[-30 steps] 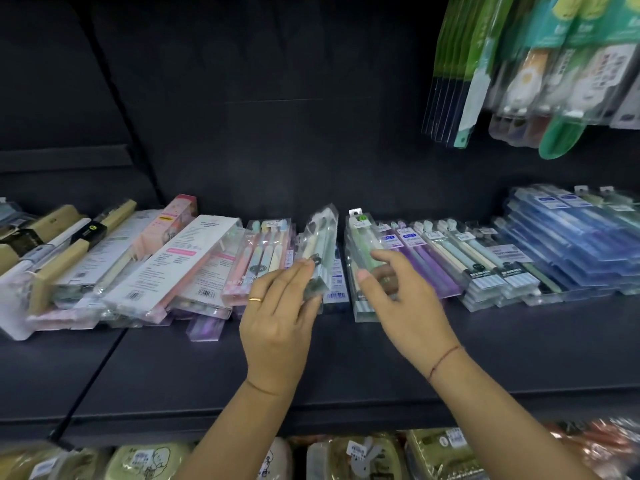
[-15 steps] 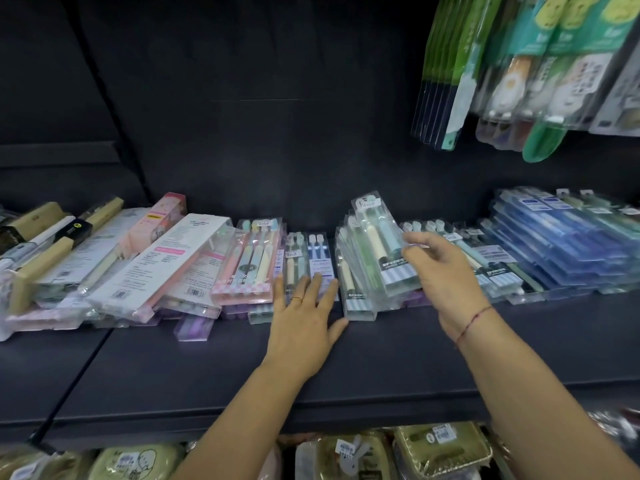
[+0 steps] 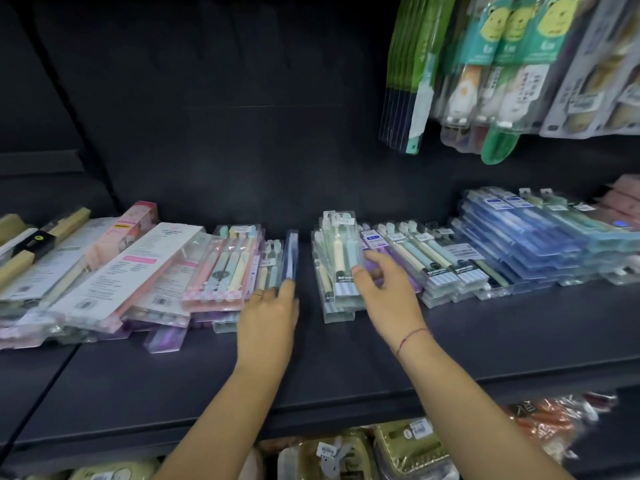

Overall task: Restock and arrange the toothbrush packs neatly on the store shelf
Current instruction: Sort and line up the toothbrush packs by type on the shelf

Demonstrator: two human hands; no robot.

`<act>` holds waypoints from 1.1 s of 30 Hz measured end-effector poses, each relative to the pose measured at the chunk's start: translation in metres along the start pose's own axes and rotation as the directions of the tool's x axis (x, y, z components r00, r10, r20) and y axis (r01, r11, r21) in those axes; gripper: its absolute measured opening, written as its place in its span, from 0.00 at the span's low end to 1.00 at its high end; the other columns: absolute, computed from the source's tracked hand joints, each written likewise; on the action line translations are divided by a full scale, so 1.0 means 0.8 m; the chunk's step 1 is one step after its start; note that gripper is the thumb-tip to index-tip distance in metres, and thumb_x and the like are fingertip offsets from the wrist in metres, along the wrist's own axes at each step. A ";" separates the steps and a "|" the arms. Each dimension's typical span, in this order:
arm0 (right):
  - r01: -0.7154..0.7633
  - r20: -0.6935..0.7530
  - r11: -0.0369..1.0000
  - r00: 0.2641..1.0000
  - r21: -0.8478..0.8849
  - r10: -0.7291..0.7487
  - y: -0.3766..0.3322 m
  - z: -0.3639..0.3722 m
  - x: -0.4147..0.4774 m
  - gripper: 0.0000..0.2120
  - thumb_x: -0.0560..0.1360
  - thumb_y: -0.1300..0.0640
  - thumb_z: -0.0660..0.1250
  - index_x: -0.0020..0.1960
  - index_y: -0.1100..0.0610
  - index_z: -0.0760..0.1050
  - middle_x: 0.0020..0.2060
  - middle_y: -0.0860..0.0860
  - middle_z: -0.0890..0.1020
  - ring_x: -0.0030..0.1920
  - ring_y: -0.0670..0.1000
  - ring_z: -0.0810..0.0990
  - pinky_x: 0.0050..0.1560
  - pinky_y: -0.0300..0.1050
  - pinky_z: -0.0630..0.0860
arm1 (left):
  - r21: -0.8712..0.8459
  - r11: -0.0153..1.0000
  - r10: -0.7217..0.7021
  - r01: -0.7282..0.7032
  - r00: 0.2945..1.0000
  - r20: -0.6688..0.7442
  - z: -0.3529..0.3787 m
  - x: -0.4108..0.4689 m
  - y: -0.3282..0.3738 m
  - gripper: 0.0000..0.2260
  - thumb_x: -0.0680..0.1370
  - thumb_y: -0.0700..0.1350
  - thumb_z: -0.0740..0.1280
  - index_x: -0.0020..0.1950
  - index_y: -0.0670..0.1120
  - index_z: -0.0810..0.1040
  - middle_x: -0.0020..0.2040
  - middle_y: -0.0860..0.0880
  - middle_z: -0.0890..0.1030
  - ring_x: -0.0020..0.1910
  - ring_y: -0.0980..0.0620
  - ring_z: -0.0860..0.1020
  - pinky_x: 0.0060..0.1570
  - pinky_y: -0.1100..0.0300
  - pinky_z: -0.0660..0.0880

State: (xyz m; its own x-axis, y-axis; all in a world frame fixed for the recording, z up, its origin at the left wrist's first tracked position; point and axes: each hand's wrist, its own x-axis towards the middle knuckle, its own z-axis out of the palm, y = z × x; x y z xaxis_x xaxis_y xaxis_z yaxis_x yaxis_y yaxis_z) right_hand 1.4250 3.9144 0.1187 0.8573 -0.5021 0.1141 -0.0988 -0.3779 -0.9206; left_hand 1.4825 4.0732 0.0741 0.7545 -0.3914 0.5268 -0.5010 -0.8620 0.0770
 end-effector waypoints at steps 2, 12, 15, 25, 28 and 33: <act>0.021 -0.019 0.998 1.000 -0.055 -0.022 -0.001 -0.001 0.001 0.19 0.80 0.50 0.61 0.70 0.47 0.70 0.62 0.52 0.72 0.58 0.50 0.74 0.63 0.48 0.71 | -0.126 0.990 -0.079 0.069 0.994 -0.080 -0.004 0.000 -0.003 0.13 0.65 0.36 0.79 0.45 0.39 0.80 0.27 0.44 0.76 0.26 0.43 0.75 0.24 0.58 0.68; 0.132 0.148 0.988 0.982 -0.079 -0.119 -0.012 -0.004 0.017 0.18 0.83 0.56 0.55 0.72 0.49 0.69 0.66 0.47 0.71 0.59 0.39 0.68 0.57 0.25 0.59 | -0.321 0.864 -0.362 0.389 0.921 0.142 -0.037 -0.021 -0.001 0.13 0.79 0.52 0.66 0.55 0.44 0.81 0.50 0.47 0.83 0.44 0.49 0.80 0.37 0.62 0.68; 0.152 0.245 0.981 0.962 -0.117 -0.120 -0.015 -0.010 0.021 0.21 0.82 0.49 0.59 0.74 0.47 0.65 0.69 0.45 0.68 0.68 0.43 0.67 0.66 0.37 0.61 | -0.300 0.926 -0.206 0.230 0.973 0.108 -0.035 -0.022 -0.001 0.13 0.79 0.47 0.68 0.60 0.42 0.80 0.54 0.46 0.78 0.47 0.46 0.80 0.41 0.60 0.72; 0.250 0.445 0.938 0.887 -0.241 -0.122 -0.018 -0.019 0.017 0.42 0.71 0.42 0.73 0.78 0.42 0.55 0.77 0.43 0.55 0.75 0.43 0.58 0.72 0.42 0.60 | -0.658 0.699 -0.005 0.280 0.922 0.387 -0.031 -0.018 0.016 0.24 0.84 0.56 0.51 0.79 0.53 0.58 0.76 0.57 0.63 0.76 0.58 0.59 0.70 0.67 0.54; 0.229 0.405 0.949 0.906 -0.219 -0.125 -0.016 -0.019 0.017 0.39 0.72 0.44 0.73 0.77 0.43 0.57 0.75 0.42 0.61 0.73 0.43 0.61 0.69 0.40 0.61 | -0.502 0.857 0.089 0.118 0.926 0.368 -0.023 -0.020 0.016 0.22 0.85 0.54 0.48 0.78 0.50 0.62 0.76 0.52 0.66 0.76 0.54 0.60 0.75 0.60 0.52; 0.147 0.253 0.979 0.961 -0.141 -0.108 -0.011 -0.025 0.022 0.30 0.76 0.53 0.69 0.75 0.47 0.63 0.73 0.43 0.66 0.69 0.40 0.63 0.63 0.36 0.59 | -0.056 0.994 0.108 -0.094 0.903 0.415 -0.005 -0.022 0.002 0.26 0.83 0.59 0.49 0.80 0.56 0.50 0.81 0.50 0.53 0.79 0.50 0.53 0.74 0.50 0.49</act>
State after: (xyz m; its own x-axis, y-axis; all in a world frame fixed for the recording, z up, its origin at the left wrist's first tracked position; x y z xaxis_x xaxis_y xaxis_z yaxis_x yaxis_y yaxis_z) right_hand 1.4313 3.8936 0.1365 0.9628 -0.2447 0.1147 -0.0417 -0.5540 -0.8315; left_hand 1.4666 4.0798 0.0686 0.8032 -0.5806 0.1331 -0.5923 -0.8023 0.0745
